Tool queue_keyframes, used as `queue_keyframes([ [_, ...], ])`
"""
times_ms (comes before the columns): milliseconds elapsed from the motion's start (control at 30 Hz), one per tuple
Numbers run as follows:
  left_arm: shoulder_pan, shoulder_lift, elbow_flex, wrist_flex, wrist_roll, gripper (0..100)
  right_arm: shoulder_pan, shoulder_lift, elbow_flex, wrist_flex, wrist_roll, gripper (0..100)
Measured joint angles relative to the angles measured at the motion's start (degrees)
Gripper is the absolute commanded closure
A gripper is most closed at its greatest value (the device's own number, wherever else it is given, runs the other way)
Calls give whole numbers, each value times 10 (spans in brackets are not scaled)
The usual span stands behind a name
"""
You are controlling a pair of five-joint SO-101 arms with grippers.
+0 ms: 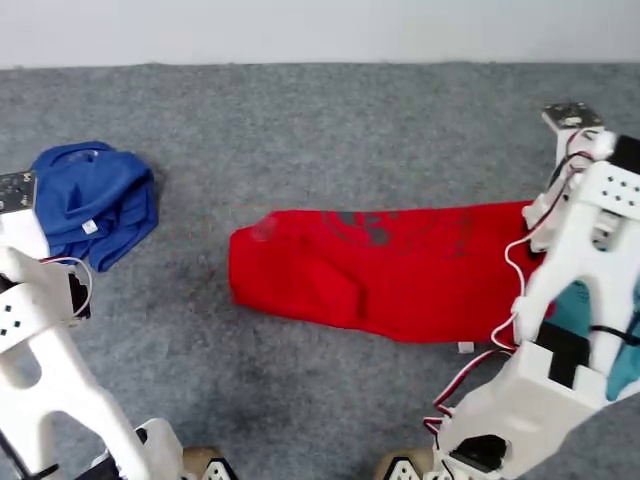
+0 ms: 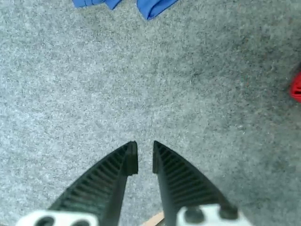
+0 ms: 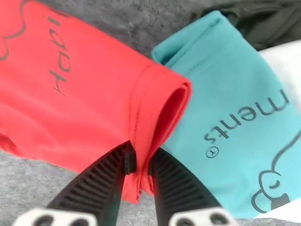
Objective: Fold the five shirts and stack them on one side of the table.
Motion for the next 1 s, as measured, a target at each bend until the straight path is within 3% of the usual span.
queue_keyframes([
  [267, 0, 0, 2, 0, 0, 927, -26, 0, 0, 0, -4, 987],
  [767, 0, 0, 2, 0, 0, 927, -363, 0, 0, 2, -98, 987],
  [1000, 0, 0, 2, 0, 0, 927, -477, 0, 0, -5, -132, 987],
])
